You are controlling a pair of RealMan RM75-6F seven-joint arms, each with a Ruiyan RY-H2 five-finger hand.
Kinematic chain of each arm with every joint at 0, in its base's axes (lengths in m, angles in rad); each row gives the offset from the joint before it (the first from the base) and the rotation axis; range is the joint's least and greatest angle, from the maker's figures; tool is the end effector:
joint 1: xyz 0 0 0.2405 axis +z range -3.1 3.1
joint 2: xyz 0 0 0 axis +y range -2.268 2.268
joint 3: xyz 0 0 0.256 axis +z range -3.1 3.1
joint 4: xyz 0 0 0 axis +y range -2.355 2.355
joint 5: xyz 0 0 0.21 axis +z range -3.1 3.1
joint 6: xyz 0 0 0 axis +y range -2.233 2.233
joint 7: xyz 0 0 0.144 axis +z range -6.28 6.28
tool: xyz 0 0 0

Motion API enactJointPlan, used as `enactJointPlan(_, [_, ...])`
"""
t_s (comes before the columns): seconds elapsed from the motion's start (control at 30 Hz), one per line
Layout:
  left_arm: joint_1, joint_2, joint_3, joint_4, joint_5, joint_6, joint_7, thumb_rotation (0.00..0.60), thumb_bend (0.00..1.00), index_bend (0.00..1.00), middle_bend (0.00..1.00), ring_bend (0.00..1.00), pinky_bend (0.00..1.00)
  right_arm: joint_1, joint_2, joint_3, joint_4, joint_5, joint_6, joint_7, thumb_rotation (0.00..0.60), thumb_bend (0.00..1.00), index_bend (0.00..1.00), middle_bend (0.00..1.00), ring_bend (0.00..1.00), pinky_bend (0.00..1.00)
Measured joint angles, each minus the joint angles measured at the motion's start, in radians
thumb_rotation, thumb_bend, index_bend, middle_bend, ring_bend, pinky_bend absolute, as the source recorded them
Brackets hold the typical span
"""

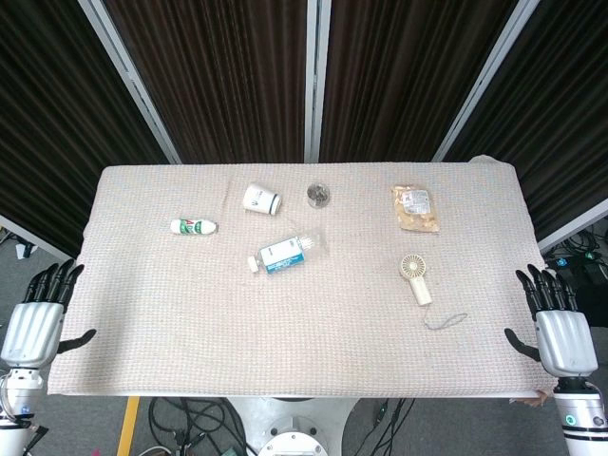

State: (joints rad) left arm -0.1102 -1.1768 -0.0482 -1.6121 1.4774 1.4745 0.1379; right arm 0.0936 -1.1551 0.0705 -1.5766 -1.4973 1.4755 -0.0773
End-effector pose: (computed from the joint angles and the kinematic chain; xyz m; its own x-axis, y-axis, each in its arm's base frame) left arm -0.3047 0.1880 0.1399 0.4660 0.0086 0.8847 0.8848 -0.0136 -0.4659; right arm -0.3125 -0.1884 0.1526 0.4624 0.0132 0.8866 -0.8865 -0.0122 0.4626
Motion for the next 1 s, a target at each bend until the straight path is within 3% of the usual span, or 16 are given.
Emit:
enactJointPlan(0.63, [-0.005, 0.006, 0.006, -0.006, 0.007, -0.009, 0.004, 0.6, 0.0, 0.04, 0.0, 0.0, 0.1, 0.001, 0.018, 0.007, -0.034, -0.003, 0.008, -0.006, 0.6, 0.14, 0.0, 0.0, 0.0, 0.0])
enactJointPlan(0.67, [-0.005, 0.005, 0.005, -0.005, 0.005, -0.009, 0.004, 0.6, 0.0, 0.04, 0.0, 0.0, 0.1, 0.001, 0.018, 0.007, -0.031, -0.002, 0.008, -0.009, 0.6, 0.18, 0.0, 0.0, 0.0, 0.0])
enactJointPlan(0.73, [-0.005, 0.004, 0.005, -0.005, 0.001, -0.013, 0.003, 0.6, 0.0, 0.04, 0.0, 0.0, 0.1, 0.002, 0.02, 0.005, -0.031, 0.001, -0.001, -0.009, 0.6, 0.46, 0.0, 0.0, 0.0, 0.0])
enactJointPlan(0.8, [-0.006, 0.004, 0.006, -0.006, 0.0, -0.016, 0.003, 0.6, 0.0, 0.04, 0.0, 0.0, 0.1, 0.004, 0.024, 0.003, -0.033, 0.006, -0.015, -0.014, 0.6, 0.87, 0.0, 0.0, 0.0, 0.0])
enactJointPlan(0.83, [-0.006, 0.004, 0.006, -0.006, 0.0, -0.018, 0.004, 0.6, 0.0, 0.05, 0.0, 0.0, 0.11, 0.005, 0.024, 0.003, -0.034, 0.009, -0.019, -0.021, 0.6, 0.98, 0.0, 0.0, 0.0, 0.0])
enactJointPlan(1.0, [-0.006, 0.002, 0.011, -0.004, 0.0, -0.023, 0.011, 0.6, 0.0, 0.05, 0.0, 0.0, 0.12, 0.015, 0.018, 0.004, -0.043, 0.025, -0.039, -0.051, 0.6, 1.0, 0.0, 0.0, 0.0, 0.0])
